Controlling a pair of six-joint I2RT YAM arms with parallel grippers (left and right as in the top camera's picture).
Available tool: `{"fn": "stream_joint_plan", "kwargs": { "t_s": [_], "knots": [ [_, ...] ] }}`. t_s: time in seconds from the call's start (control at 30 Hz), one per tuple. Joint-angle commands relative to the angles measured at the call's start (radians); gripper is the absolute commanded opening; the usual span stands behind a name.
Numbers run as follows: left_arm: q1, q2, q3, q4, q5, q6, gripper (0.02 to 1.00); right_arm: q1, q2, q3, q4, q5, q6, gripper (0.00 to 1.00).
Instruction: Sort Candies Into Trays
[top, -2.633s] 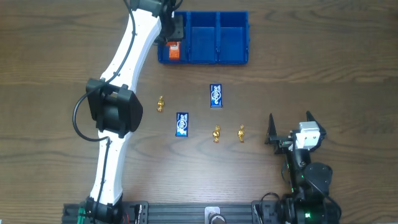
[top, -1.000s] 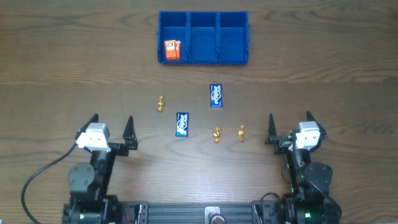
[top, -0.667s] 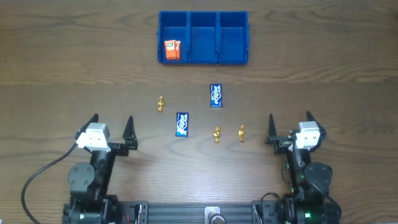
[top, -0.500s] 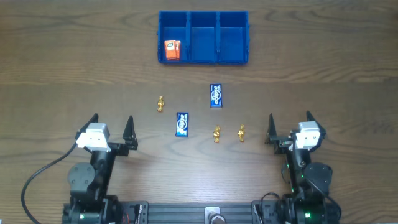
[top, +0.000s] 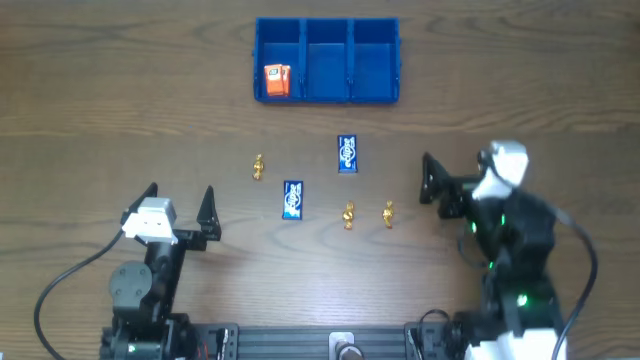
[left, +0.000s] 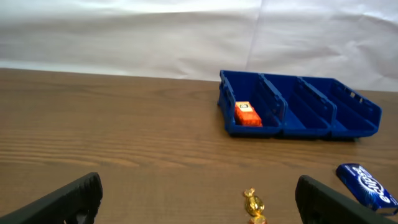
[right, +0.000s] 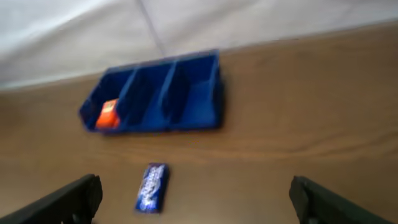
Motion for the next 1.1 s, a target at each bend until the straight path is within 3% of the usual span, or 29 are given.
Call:
{"fn": "stream_joint_plan", "kwargs": {
  "t_s": [0.03,0.17,0.27,0.4,0.67,0.83,0.93,1.0,1.1],
  "knots": [
    [0.007,-0.006,-0.019,-0.036,0.014,0.018,0.998,0.129,0.351,0.294,-0.174,-0.074,0.022,0.998],
    [0.007,-0.006,-0.019,-0.036,0.014,0.018,0.998,0.371,0.706,0.564,-0.4,0.017,0.133,0.998],
    [0.007,-0.006,-0.019,-0.035,0.014,0.018,0.996,0.545,0.917,0.729,-0.514,0.041,0.242,0.998],
    [0.007,-0.006,-0.019,-0.036,0.014,0.018,0.998,0.747,1.195,0.947,-0.699,0.206,0.435,0.998],
    [0.007,-0.006,-0.019,-0.036,0.014,0.018,0.998,0.832,1.489,1.051,-0.713,0.228,0.698,0.998],
    [0.007,-0.006,-0.019,-0.035,0.014,0.018,0.998,0.828,1.519,1.051,-0.687,0.241,0.704,0.976],
    [0.007,-0.006,-0.019,-0.036,0.014,0.018,0.998,0.827,1.519,1.05,-0.687,0.251,0.699,0.568],
    [0.007,-0.006,-0.019,-0.036,0.014,0.018,0.998,0.827,1.519,1.05,-0.691,0.253,0.688,0.404],
    [0.007,-0.006,-0.019,-0.036,0.014,0.018,0.998,0.827,1.519,1.051,-0.692,0.268,0.663,0.248]
  ]
}}
